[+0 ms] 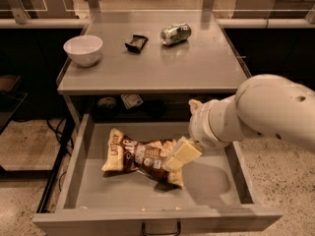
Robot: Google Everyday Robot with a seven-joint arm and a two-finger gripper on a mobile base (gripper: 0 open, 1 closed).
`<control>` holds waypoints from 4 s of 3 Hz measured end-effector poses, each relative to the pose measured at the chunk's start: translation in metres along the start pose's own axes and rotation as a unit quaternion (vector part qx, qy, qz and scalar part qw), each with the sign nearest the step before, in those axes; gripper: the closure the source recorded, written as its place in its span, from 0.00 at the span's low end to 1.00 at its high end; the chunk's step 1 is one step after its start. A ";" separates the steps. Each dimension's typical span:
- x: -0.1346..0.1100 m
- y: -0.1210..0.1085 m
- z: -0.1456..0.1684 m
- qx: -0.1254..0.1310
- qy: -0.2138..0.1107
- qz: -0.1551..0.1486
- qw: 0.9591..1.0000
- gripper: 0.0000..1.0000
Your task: Pick brown chip bag from top drawer and place on counter
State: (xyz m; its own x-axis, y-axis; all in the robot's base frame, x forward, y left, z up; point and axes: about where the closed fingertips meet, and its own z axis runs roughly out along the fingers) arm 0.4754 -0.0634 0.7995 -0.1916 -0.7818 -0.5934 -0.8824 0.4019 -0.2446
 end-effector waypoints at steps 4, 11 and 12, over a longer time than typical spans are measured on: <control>0.050 -0.010 0.095 0.011 -0.036 0.045 0.998 0.00; 0.012 0.065 0.190 -0.108 -0.044 0.009 0.993 0.19; 0.012 0.065 0.190 -0.108 -0.044 0.009 0.993 0.42</control>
Offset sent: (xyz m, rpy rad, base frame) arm 0.0109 -0.0188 -0.0874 -0.0296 0.0001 -0.1248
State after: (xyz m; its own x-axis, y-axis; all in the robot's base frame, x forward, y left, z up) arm 0.4977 0.0436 0.6309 -0.1773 -0.7269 -0.6634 -0.9527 0.2959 -0.0695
